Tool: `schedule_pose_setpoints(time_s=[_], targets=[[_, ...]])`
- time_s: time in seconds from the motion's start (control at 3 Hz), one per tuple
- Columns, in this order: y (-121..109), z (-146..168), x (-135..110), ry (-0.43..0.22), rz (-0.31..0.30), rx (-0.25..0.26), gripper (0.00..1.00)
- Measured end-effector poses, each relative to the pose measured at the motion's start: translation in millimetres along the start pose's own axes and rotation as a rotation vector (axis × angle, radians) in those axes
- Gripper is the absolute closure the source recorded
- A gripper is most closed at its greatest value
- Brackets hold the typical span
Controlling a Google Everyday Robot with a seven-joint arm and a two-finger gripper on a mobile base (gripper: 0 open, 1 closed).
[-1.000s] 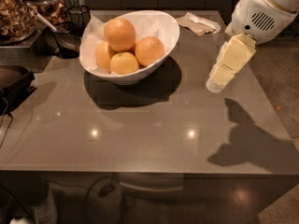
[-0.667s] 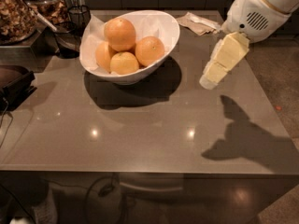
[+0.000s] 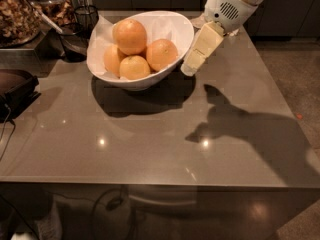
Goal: Pick orange from white bowl
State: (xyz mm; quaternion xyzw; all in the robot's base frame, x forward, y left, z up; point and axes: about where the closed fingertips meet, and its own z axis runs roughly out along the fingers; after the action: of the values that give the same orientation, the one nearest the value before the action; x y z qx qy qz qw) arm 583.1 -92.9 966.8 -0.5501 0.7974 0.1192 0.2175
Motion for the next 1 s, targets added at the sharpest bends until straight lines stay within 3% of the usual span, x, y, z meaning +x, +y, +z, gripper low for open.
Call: schedule_pose_setpoints(time_s=[0.33, 0.67, 1.0], targets=[[-2, 2, -5, -0.009, -0.005, 0.003, 0.00], [-5, 3, -11, -0.071, 0.006, 0.007, 0.00], [-23, 9, -40, -0.128, -0.014, 0.036, 0.00]])
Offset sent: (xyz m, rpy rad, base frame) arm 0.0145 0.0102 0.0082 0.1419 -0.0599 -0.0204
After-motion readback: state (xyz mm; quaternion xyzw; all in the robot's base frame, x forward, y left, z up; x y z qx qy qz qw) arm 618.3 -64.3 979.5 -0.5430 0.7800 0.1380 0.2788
